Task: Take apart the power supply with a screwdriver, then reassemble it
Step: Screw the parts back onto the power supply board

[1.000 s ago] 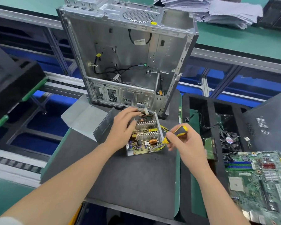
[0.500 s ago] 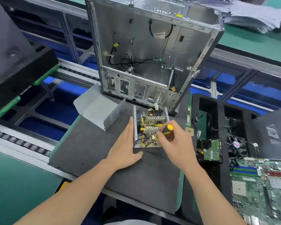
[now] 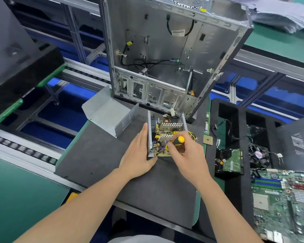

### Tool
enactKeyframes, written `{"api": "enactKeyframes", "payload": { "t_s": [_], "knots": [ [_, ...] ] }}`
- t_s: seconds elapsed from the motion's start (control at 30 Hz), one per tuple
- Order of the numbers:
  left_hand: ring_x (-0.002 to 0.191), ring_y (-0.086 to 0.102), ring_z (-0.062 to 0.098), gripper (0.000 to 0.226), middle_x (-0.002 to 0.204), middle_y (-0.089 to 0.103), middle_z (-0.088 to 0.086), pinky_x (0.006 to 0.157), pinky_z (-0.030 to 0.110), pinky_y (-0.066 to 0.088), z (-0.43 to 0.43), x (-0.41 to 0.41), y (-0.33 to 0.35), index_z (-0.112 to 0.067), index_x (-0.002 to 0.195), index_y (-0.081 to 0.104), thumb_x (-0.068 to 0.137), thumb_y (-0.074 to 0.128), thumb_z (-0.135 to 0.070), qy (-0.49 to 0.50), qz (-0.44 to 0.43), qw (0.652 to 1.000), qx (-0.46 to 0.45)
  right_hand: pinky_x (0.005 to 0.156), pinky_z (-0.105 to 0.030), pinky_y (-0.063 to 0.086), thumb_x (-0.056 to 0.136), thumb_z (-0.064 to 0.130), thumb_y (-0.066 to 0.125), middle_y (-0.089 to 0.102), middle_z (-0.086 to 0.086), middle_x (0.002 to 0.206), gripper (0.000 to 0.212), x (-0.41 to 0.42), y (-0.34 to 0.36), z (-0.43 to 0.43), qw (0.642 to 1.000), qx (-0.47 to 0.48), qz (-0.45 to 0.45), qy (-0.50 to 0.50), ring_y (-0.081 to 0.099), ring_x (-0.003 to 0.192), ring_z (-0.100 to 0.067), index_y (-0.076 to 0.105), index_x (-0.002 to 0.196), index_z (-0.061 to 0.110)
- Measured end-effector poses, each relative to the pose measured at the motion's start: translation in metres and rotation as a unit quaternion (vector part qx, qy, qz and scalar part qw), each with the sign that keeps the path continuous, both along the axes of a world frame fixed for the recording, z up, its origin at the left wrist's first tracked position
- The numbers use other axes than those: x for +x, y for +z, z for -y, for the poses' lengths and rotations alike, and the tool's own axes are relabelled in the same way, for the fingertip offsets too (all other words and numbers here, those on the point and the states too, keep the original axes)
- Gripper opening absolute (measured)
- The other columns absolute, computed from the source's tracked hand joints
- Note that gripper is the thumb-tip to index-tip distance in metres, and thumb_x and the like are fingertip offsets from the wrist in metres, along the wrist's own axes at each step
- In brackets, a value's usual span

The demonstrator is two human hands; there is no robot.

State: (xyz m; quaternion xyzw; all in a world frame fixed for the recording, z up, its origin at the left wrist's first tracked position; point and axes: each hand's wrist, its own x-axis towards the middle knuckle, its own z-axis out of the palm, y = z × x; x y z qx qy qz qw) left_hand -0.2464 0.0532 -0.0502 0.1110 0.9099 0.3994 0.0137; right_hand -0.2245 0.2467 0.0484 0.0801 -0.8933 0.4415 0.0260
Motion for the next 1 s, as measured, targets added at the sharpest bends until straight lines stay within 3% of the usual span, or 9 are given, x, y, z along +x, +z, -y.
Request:
{"api": "enactKeyframes", "payload": {
  "t_s": [0.23, 0.43, 0.63, 0.7, 0.8, 0.87, 1.0],
  "knots": [
    [0.157, 0.020, 0.011, 0.127, 0.173, 0.010, -0.010, 0.126, 0.040, 0.029, 0.000, 0.001, 0.001, -0.034, 0.162, -0.020, 0.078, 0.075, -0.042, 0.009, 0.007, 1.000, -0.002, 0.069, -0.007, 0.045, 0.099, 0.029, 0.068, 0.069, 0.029, 0.091, 0.017, -0.001, -0.001, 0.002, 1.000, 0.021, 0.012, 0.001, 0.068, 0.084, 0.001, 0.055, 0.096, 0.040],
    [0.155, 0.023, 0.012, 0.125, 0.172, 0.015, -0.009, 0.124, 0.041, 0.031, 0.001, 0.002, 0.002, -0.038, 0.161, -0.021, 0.079, 0.072, -0.040, 0.016, 0.018, 1.000, -0.002, 0.069, -0.017, 0.050, 0.098, 0.036, 0.069, 0.070, 0.017, 0.084, 0.013, -0.007, 0.000, 0.003, 0.998, 0.054, 0.006, 0.024, 0.067, 0.082, -0.005, 0.057, 0.097, 0.035],
    [0.155, 0.024, 0.013, 0.119, 0.171, 0.016, -0.009, 0.125, 0.042, 0.030, 0.000, 0.002, 0.001, -0.041, 0.160, -0.022, 0.086, 0.071, -0.036, 0.026, 0.018, 1.000, -0.001, 0.056, -0.015, 0.038, 0.084, 0.043, 0.085, 0.053, 0.011, 0.056, 0.054, -0.022, 0.012, 0.009, 0.994, 0.107, -0.029, 0.017, 0.051, 0.064, -0.004, 0.035, 0.069, 0.028],
    [0.155, 0.024, 0.012, 0.119, 0.172, 0.016, -0.008, 0.125, 0.043, 0.030, 0.000, 0.001, 0.001, -0.041, 0.160, -0.022, 0.086, 0.071, -0.034, 0.026, 0.014, 1.000, -0.005, 0.053, -0.017, 0.034, 0.085, 0.040, 0.085, 0.053, 0.009, 0.060, 0.048, -0.027, 0.013, 0.011, 0.991, 0.129, -0.023, 0.020, 0.050, 0.064, -0.006, 0.041, 0.070, 0.025],
    [0.156, 0.022, 0.011, 0.119, 0.172, 0.015, -0.009, 0.126, 0.041, 0.028, -0.001, 0.000, 0.001, -0.042, 0.160, -0.022, 0.086, 0.071, -0.035, 0.029, 0.016, 0.999, -0.006, 0.060, -0.016, 0.039, 0.090, 0.033, 0.079, 0.059, 0.015, 0.077, 0.026, -0.030, 0.016, 0.014, 0.988, 0.139, -0.016, 0.069, 0.057, 0.074, -0.004, 0.054, 0.097, 0.028],
    [0.156, 0.022, 0.011, 0.118, 0.172, 0.014, -0.010, 0.126, 0.039, 0.027, -0.001, 0.000, 0.001, -0.043, 0.160, -0.022, 0.086, 0.070, -0.036, 0.031, 0.017, 0.999, -0.004, 0.066, -0.019, 0.044, 0.093, 0.030, 0.074, 0.059, 0.018, 0.084, 0.026, -0.030, 0.018, 0.013, 0.981, 0.151, -0.021, 0.117, 0.057, 0.079, -0.006, 0.053, 0.108, 0.034],
    [0.158, 0.014, 0.007, 0.116, 0.173, 0.006, -0.012, 0.127, 0.035, 0.023, -0.001, -0.001, -0.001, -0.039, 0.161, -0.019, 0.086, 0.069, -0.040, 0.026, 0.010, 1.000, -0.004, 0.066, -0.031, 0.050, 0.087, 0.021, 0.061, 0.062, 0.010, 0.086, 0.017, -0.032, 0.026, 0.008, 0.973, 0.159, -0.009, 0.167, 0.059, 0.076, -0.009, 0.056, 0.100, 0.031]
  ]
}}
